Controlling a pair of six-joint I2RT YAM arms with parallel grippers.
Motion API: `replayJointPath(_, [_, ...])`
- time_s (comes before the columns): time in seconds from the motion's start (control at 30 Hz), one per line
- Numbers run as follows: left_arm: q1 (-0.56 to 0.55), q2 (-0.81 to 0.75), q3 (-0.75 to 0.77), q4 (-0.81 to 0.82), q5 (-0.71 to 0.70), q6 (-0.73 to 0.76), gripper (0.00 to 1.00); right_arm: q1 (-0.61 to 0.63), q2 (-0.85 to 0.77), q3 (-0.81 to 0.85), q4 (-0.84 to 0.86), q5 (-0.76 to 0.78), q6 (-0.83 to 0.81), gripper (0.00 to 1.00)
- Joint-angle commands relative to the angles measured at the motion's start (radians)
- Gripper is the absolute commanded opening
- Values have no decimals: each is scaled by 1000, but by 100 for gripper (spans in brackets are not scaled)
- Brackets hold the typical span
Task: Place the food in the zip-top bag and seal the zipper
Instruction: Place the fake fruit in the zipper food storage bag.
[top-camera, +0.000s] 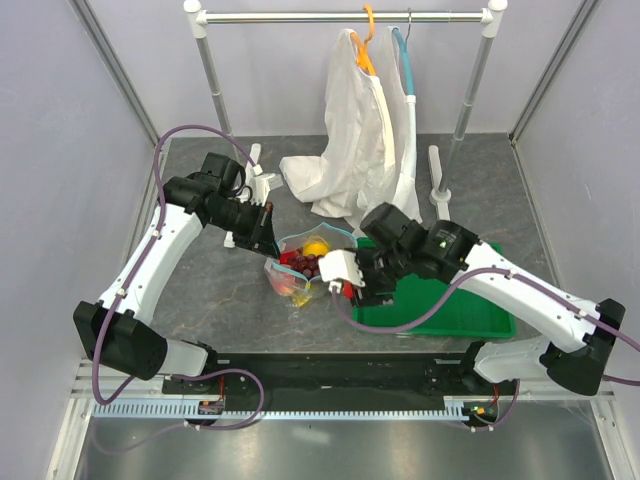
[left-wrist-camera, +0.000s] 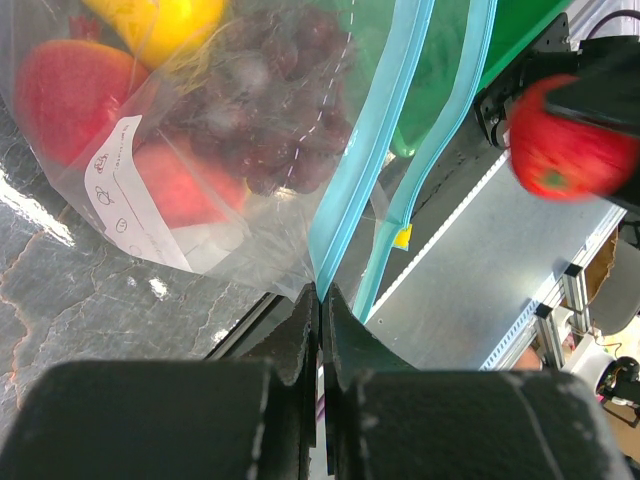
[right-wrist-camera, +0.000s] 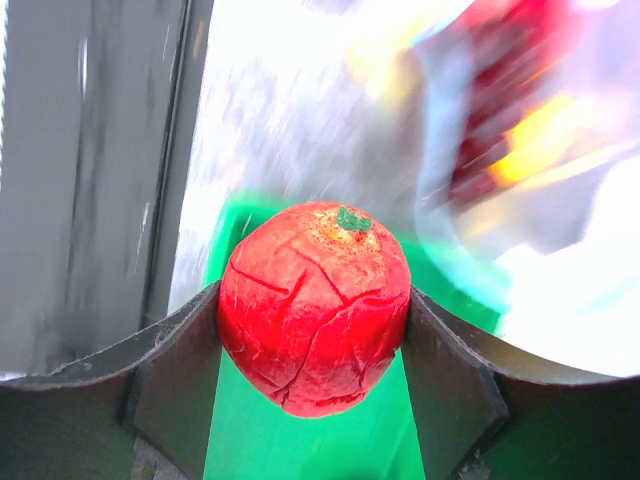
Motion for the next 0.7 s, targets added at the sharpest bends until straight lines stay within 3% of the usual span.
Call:
replayJointPath(0.0, [4, -1, 3, 9, 26, -6, 2, 8, 33, 194, 105, -117, 198, 44])
replayJointPath(0.13, [5, -1, 5, 8, 31, -5, 2, 10, 109, 263, 220, -99, 261, 45])
replayJointPath(0.33, [5, -2, 12, 8, 27, -3, 2, 8, 252, 272, 283, 9, 177, 47])
replayJointPath(0.47, [7, -12, 11, -1, 27, 2, 2, 8, 294, 258, 346, 155, 154, 78])
replayJointPath(0.67, [10, -21, 0, -3, 20, 11, 2, 8, 191, 222, 401, 245, 233, 98])
